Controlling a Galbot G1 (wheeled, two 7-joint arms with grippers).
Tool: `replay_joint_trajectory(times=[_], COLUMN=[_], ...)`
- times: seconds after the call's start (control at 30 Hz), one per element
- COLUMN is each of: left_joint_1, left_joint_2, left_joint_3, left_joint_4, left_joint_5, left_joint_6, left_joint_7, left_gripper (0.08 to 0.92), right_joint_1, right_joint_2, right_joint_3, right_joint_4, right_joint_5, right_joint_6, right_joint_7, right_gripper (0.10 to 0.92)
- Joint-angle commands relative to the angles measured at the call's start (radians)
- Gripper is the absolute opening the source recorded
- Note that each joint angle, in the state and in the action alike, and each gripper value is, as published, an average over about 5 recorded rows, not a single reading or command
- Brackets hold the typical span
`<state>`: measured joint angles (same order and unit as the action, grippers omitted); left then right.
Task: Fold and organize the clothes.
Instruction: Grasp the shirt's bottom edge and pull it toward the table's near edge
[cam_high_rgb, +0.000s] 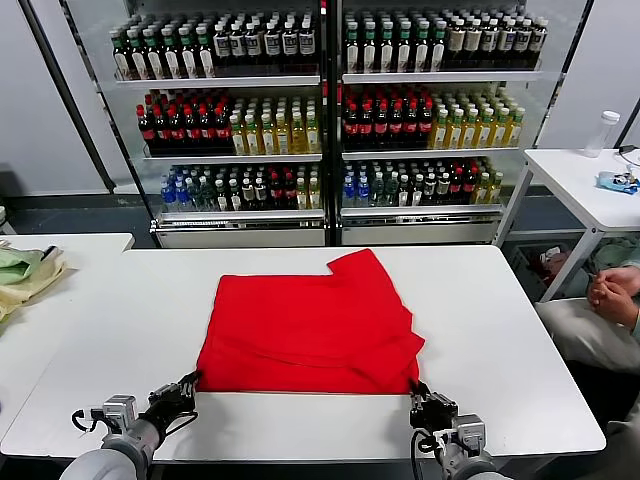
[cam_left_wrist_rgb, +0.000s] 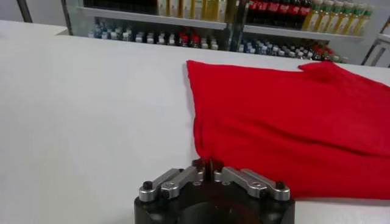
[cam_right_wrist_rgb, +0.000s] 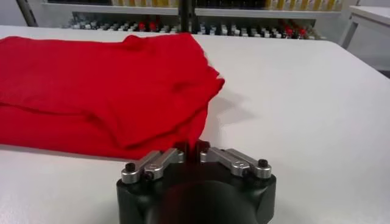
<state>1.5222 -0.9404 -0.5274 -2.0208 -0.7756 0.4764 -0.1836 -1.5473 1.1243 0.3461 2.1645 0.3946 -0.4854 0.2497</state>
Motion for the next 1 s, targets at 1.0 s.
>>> replay_joint_trajectory(times=[1.0], left_joint_1=[0.242], left_joint_2=[0.038], left_joint_3=[-0.149], left_joint_4=[-0.295], left_joint_5=[0.089], left_joint_6=[-0.004], left_joint_7=[-0.047], left_gripper=[0.247], right_joint_1=[-0.241], right_joint_2=[-0.033], right_joint_3=[0.138], right_joint_4=[0.294], right_joint_5=[-0.091], right_joint_6=[0.049], right_joint_7=[-0.027], right_gripper=[0.363])
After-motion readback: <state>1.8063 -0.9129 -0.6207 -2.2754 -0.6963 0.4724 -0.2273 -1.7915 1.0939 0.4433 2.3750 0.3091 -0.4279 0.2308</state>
